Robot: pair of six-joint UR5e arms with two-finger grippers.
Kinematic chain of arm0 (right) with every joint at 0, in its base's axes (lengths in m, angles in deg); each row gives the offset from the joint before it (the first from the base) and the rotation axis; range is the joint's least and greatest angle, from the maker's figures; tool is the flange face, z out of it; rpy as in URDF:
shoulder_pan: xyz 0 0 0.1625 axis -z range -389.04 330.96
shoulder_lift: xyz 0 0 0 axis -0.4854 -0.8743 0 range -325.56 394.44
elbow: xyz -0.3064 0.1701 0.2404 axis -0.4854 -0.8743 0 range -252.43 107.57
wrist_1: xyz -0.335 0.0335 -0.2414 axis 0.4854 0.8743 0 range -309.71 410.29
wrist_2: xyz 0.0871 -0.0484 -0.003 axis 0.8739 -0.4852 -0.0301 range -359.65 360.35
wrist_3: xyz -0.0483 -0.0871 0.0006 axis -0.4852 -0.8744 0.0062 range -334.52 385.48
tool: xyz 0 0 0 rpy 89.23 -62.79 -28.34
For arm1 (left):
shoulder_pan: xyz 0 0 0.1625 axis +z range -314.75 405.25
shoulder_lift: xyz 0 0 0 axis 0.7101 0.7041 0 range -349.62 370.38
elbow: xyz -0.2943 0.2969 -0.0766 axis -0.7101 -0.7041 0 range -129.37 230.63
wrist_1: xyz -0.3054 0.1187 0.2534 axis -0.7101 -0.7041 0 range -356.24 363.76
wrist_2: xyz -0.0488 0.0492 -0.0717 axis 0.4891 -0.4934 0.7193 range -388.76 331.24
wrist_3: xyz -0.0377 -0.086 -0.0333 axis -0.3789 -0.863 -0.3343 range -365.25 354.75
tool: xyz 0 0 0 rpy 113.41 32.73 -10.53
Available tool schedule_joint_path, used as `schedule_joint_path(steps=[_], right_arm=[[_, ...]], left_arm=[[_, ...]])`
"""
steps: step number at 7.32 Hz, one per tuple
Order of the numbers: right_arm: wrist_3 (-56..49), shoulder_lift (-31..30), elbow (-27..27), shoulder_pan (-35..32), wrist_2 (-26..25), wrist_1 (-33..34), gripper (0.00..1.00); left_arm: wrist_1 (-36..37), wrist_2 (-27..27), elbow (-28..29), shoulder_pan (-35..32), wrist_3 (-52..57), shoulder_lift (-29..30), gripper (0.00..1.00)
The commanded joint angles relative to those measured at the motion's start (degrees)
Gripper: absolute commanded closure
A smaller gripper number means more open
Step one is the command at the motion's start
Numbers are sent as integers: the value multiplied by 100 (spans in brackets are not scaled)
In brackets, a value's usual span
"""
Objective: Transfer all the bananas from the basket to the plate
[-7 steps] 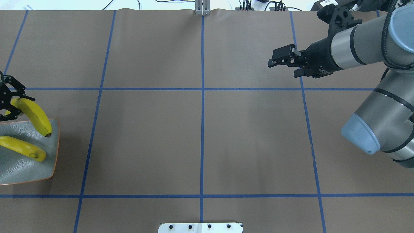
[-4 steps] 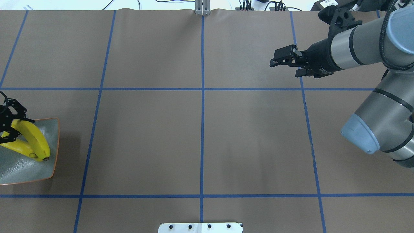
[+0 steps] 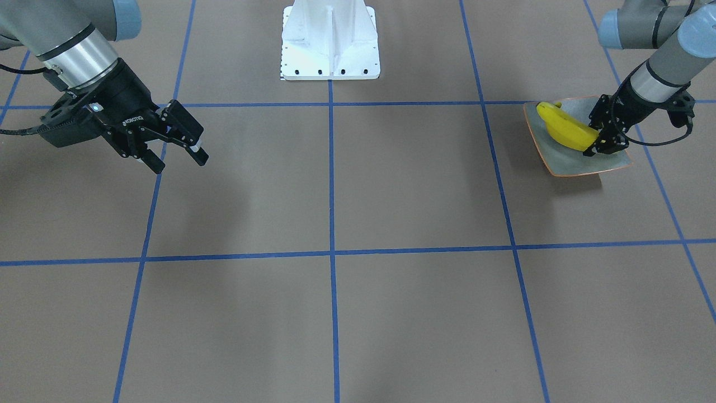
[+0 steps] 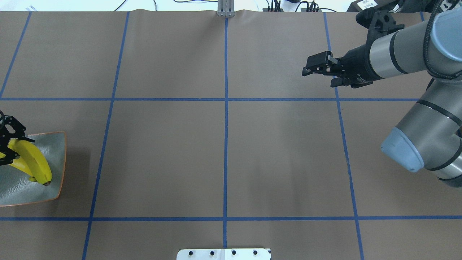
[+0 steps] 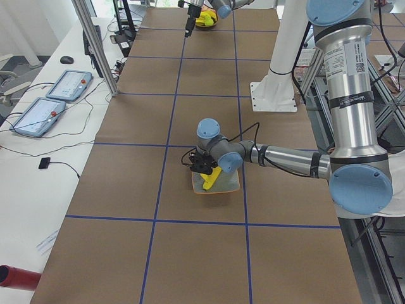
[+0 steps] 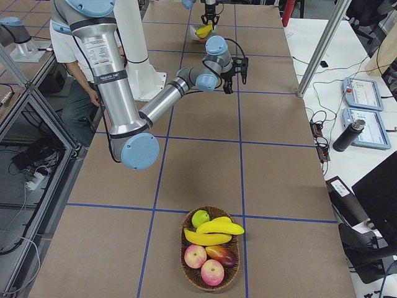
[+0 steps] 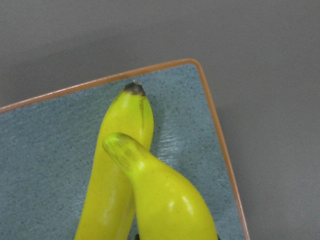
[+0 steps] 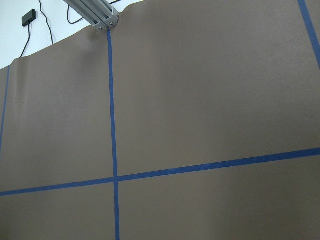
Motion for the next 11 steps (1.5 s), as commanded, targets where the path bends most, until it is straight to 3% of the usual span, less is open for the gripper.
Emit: schedule_joint_path(steps=[1,2,3,4,6,8,11], right_arm=[[0,-4,-2,3,-5,0,0],[0,-4,-2,3,4,-9,0],[0,-13,-11,-5,-5,0,0],[0,-13,-2,-5,4,0,0],[0,-39,24,-5,4,-9,0],[-9,-257,51,-110,13,-9,0],[-910,-907,-45,-706,56,-9,0]], left_arm=[[3,-53,119,16,41,22,100],[-5,-202,137,77,50,40,100],[-5,-212,137,112,50,40,16],[-5,-203,128,104,50,49,0],[-5,-160,85,104,85,58,0],[-23,261,-240,-141,550,48,0],[3,245,-496,-397,1620,574,0]])
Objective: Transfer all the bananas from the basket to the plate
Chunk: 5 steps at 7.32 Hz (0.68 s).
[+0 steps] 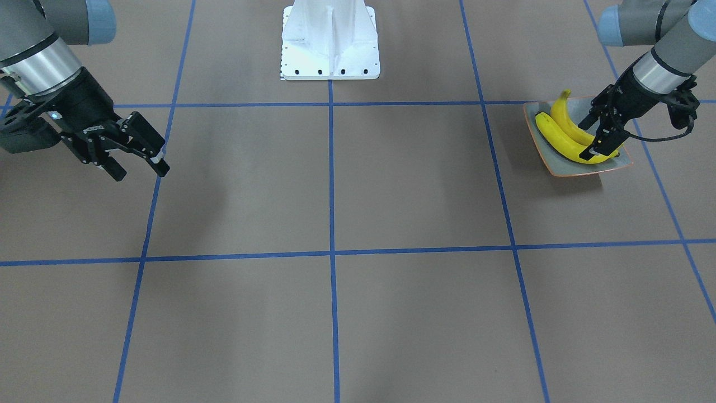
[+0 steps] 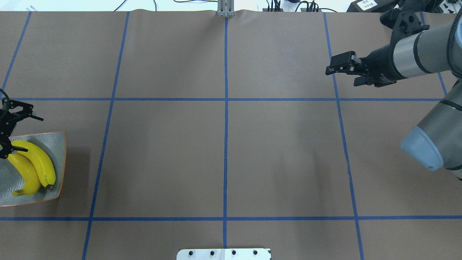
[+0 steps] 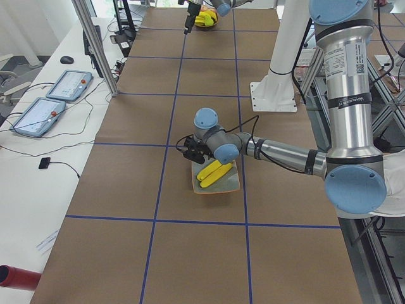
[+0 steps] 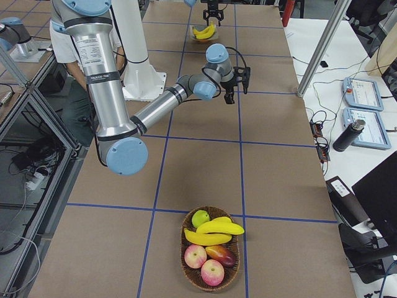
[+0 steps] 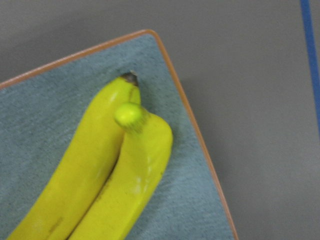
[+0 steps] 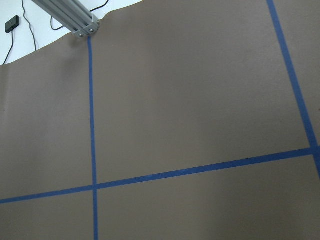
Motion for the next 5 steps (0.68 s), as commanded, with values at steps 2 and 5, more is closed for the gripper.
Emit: schedule_joint_path(steps=[2,5], right_arm=[[-1596,-818,-317,-767,104,2,0],[-3363,-1076,-1298,-2004,901,2,0]], left_arm=[[112,-1,-51,-132,1658,627,0],[1061,-19,-77,-368,3699,1199,0]])
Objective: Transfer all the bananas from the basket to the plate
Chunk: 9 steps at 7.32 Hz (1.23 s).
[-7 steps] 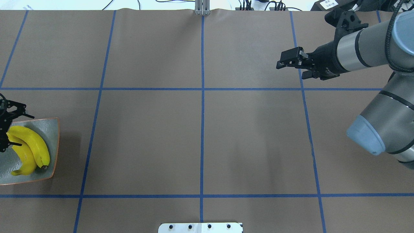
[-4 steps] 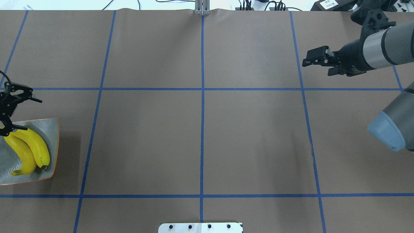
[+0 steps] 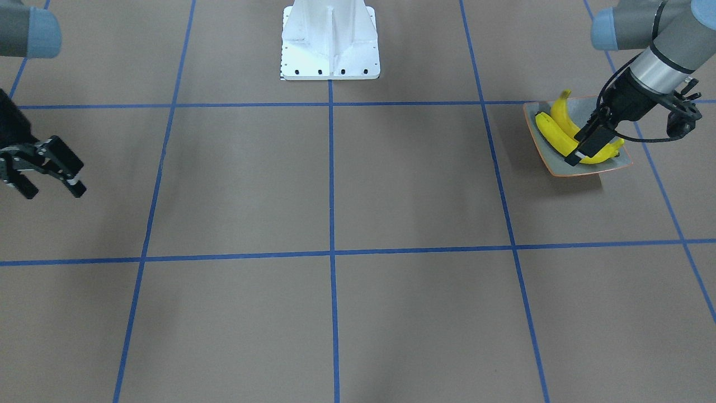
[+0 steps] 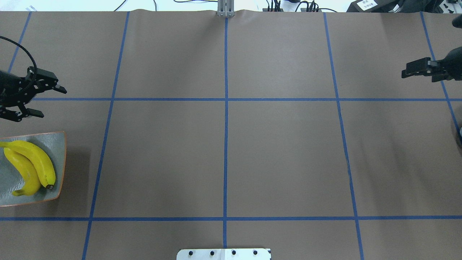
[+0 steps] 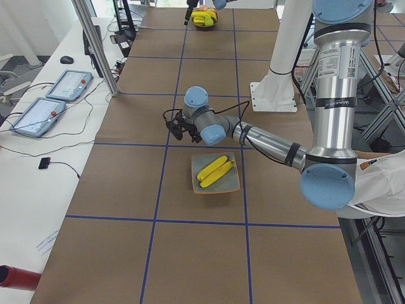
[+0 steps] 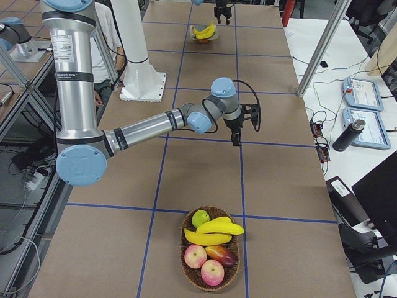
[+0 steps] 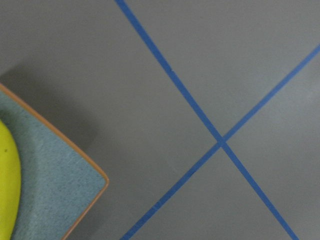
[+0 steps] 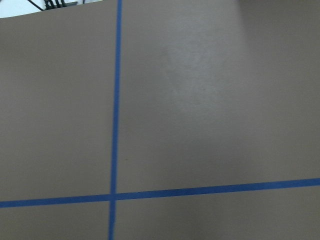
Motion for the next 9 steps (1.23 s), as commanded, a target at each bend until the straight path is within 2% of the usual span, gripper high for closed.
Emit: schedule_joint_path(steps=[1,3,6,9], right_arm=[[-1426,-57,-988,-975,616,-6,0],[-2307,-48,-1658,-1391,618,-6,0],[-2599,-171,-2186,-1515,583,-15,0],[-2829,327,-3002,-1541,504,-6,0]], left_arm=[[318,-1,22,-154,1403,158,0],[450,-9,75,-163,2406,167,0],[450,-18,102,-190,2463,237,0],[441,-9,67,-234,2411,228,0]])
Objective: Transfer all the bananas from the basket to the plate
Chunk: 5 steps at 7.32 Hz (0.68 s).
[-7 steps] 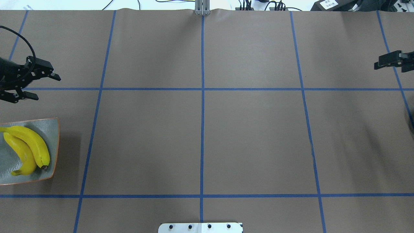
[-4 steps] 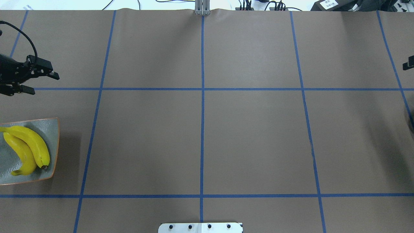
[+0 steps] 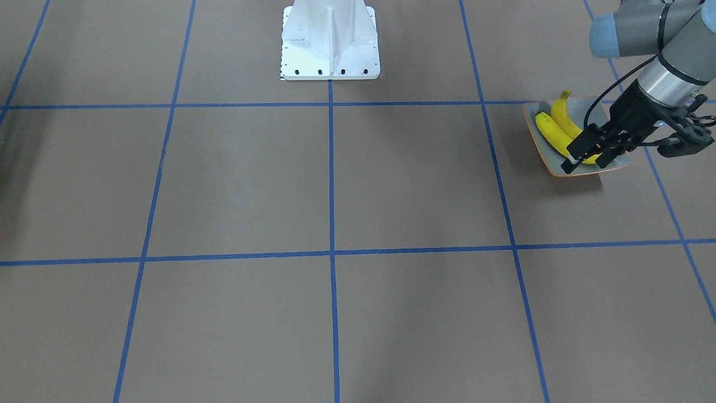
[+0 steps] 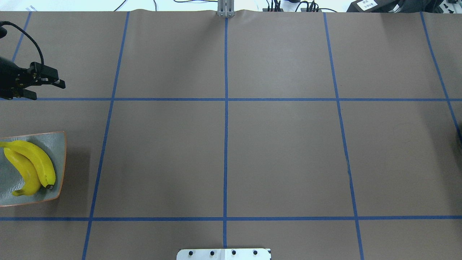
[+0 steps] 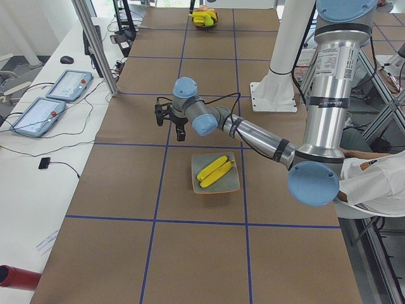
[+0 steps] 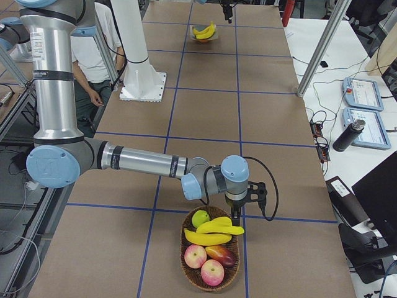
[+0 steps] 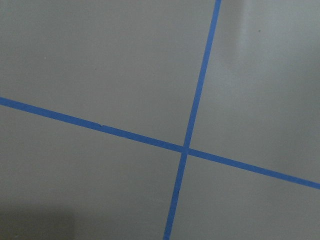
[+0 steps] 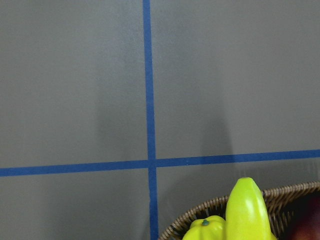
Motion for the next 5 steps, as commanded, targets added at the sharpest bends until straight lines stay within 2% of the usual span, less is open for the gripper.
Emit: schedule_joint_path(steps=[1,3,5], right_arm=[[-115,268,-512,-5,-118,-12,0],[-124,268,-627,3,-566,41,0],[-20,267,-680,21,-550,41,1]], left_arm=[[-1,15,-40,-25,-110,-3,0],[-10,15,-67,-25,-312,6,0],[-10,24,-137,-25,-506,6,0]])
